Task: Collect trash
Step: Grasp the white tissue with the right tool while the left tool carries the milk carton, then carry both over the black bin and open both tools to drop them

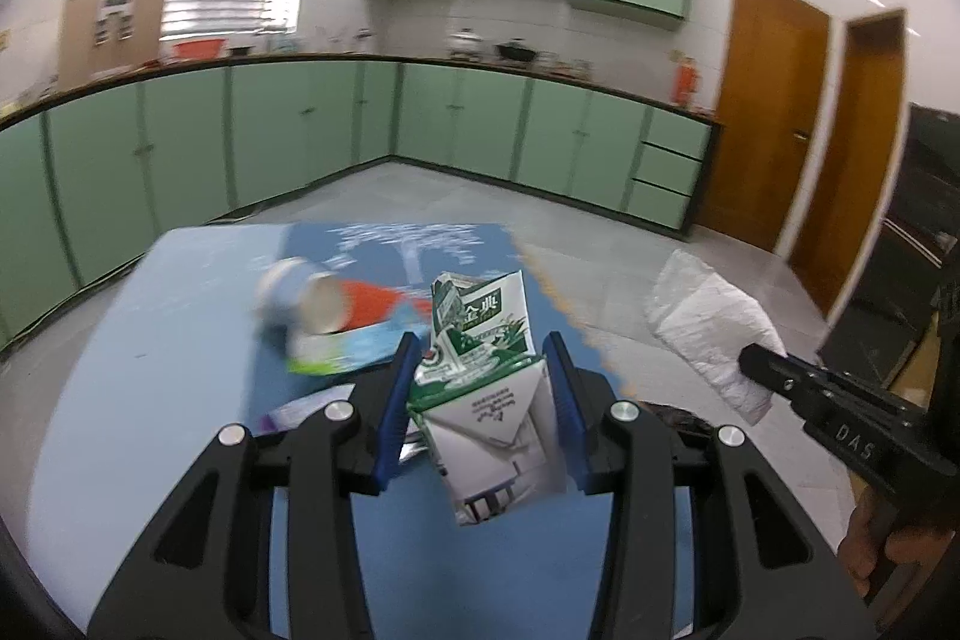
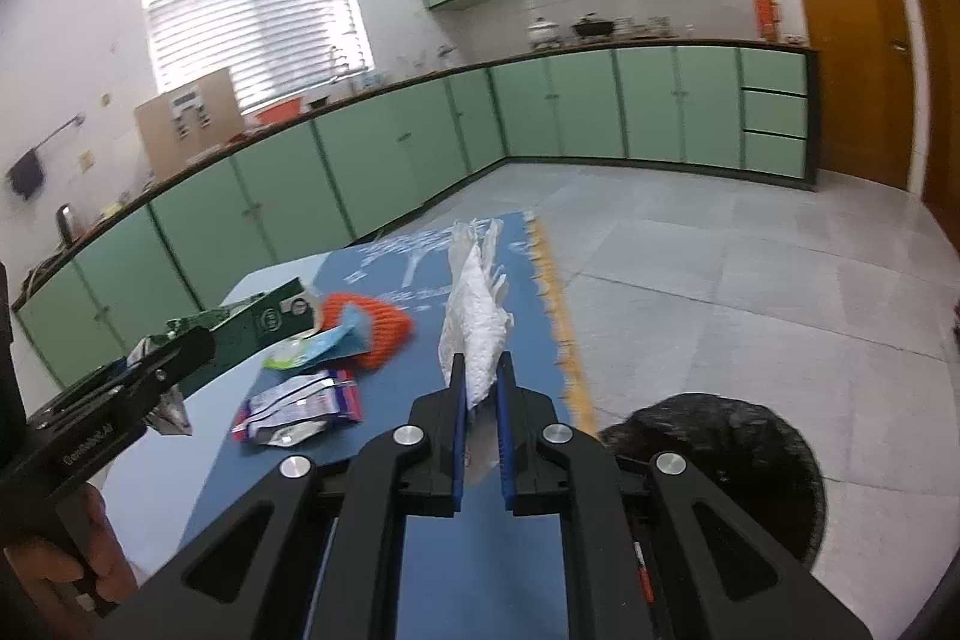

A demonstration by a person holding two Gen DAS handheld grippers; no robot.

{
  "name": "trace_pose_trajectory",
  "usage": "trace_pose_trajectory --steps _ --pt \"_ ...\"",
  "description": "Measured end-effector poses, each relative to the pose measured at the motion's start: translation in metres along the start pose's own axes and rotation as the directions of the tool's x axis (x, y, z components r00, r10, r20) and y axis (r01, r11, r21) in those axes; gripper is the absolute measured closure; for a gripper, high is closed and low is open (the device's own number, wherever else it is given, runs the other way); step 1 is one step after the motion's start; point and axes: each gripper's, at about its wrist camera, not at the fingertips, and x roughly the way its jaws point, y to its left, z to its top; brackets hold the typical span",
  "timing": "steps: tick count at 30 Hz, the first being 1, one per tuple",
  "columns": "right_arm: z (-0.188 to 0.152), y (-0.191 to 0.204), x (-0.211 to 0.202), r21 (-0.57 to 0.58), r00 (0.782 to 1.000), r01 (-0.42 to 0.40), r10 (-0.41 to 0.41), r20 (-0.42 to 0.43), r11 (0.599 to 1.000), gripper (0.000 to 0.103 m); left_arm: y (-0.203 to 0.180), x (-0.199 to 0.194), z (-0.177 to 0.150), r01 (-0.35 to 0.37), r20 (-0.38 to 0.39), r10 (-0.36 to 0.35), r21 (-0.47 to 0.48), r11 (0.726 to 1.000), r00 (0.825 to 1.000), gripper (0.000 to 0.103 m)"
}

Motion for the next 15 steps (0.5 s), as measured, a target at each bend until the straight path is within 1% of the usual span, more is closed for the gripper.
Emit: trace_pose_trajectory --steps 3,7,10,15 --pt "0.001 -0.018 -0.009 0.025 0.999 0.039 -0.04 0.019 0.999 0.094 -0.029 0.011 0.001 0.054 -0.001 -0.054 0.034 0.998 0.999 0.063" --pt "0.0 -0.053 -0.022 0.071 0.994 0.096 -0.099 0.036 0.993 0.094 -0.069 0.026 0.001 0.123 -0.008 -0.123 0.08 0.989 0.992 0.063" --pt "-0.004 -0.072 -0.029 0.098 0.991 0.127 -0.131 0.038 0.987 0.094 -0.087 0.035 -0.001 0.161 -0.022 -0.16 0.098 0.982 0.987 0.063" --pt "-0.01 -0.1 -0.038 0.139 0.984 0.169 -0.176 0.038 0.976 0.094 -0.117 0.047 -0.009 0.2 -0.045 -0.196 0.122 0.972 0.98 0.063"
